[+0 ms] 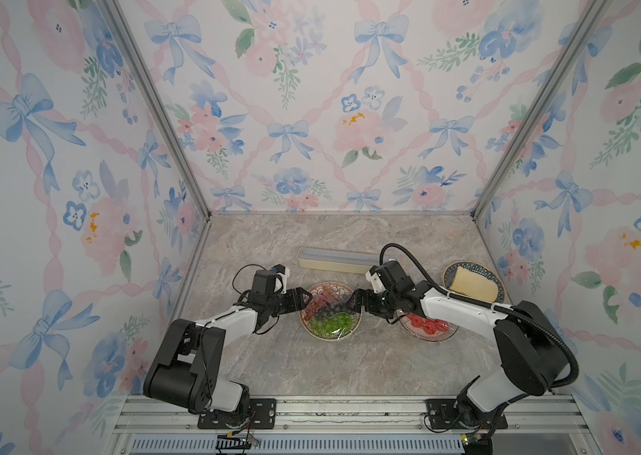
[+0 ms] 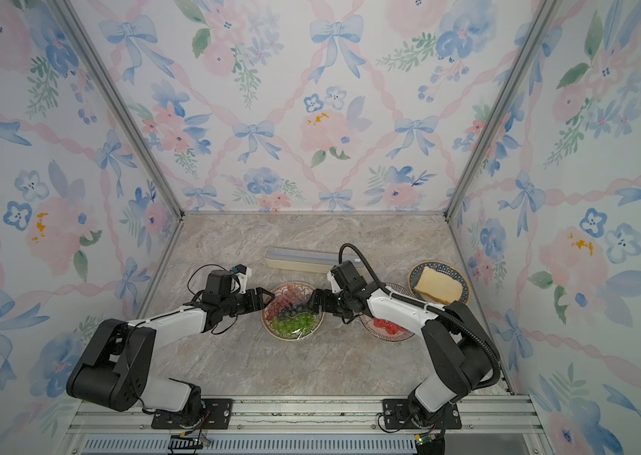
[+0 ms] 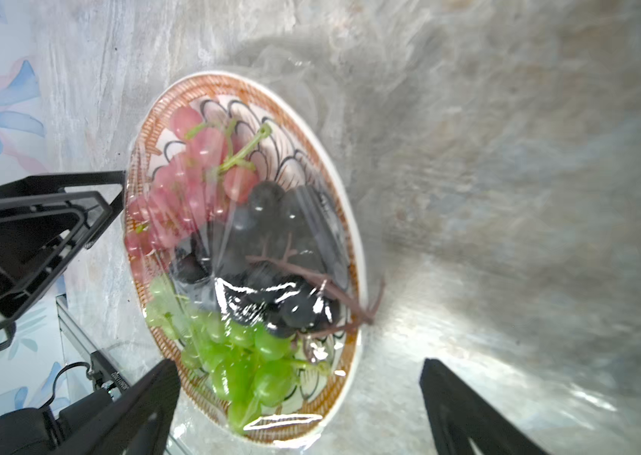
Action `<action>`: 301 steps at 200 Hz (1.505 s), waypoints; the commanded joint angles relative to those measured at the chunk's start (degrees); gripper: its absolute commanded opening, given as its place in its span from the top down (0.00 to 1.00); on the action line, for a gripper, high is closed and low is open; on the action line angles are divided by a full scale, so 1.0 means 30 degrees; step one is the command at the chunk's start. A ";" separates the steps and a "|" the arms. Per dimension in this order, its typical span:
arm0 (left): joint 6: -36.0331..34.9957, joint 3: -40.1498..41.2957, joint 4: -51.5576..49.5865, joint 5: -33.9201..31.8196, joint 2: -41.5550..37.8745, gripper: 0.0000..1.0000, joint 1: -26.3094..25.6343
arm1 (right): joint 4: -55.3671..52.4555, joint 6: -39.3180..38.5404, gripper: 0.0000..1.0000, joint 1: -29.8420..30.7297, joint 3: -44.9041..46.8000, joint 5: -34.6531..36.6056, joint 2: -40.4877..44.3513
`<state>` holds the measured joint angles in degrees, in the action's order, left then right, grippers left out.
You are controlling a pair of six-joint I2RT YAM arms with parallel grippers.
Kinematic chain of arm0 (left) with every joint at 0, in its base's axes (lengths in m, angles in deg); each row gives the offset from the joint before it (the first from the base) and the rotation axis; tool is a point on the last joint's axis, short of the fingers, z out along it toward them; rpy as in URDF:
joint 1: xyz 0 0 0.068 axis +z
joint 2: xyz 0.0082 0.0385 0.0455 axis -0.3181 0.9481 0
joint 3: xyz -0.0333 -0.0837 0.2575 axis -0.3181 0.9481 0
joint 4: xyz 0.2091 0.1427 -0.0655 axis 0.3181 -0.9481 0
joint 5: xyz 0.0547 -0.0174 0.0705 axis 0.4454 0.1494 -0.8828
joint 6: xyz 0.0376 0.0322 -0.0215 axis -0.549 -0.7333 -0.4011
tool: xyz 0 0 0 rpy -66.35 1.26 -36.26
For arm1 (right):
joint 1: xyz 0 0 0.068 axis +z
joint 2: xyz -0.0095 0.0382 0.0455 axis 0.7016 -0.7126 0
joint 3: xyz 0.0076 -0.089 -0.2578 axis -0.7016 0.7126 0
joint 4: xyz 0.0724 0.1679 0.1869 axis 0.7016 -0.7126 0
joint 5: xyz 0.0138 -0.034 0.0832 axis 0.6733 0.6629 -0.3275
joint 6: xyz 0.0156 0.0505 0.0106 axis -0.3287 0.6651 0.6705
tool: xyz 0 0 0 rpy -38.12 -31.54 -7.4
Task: Wrap the plate with plastic wrap
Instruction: Cover the plate with plastic wrap.
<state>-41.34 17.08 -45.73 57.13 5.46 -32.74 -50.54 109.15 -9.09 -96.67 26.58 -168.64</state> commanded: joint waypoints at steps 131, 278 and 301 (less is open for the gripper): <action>0.0715 0.2170 0.0327 0.2934 -0.1728 0.24 -0.0863 | 0.9118 0.4965 0.03 0.0688 -0.1620 -0.5332 -0.5808; 0.0448 0.2213 0.0551 0.2307 -0.1220 0.24 -0.0944 | 0.4691 0.1802 0.03 -0.1047 -0.3471 -0.2749 -0.6145; 0.0444 0.2182 0.0656 0.2393 -0.1132 0.24 -0.1090 | 0.6510 0.3291 0.03 -0.0776 -0.3356 -0.3680 -0.7029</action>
<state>-39.48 23.33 -45.51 63.19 1.29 -35.10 -35.11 114.94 -12.48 -105.93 18.38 -186.43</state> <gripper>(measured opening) 0.761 0.970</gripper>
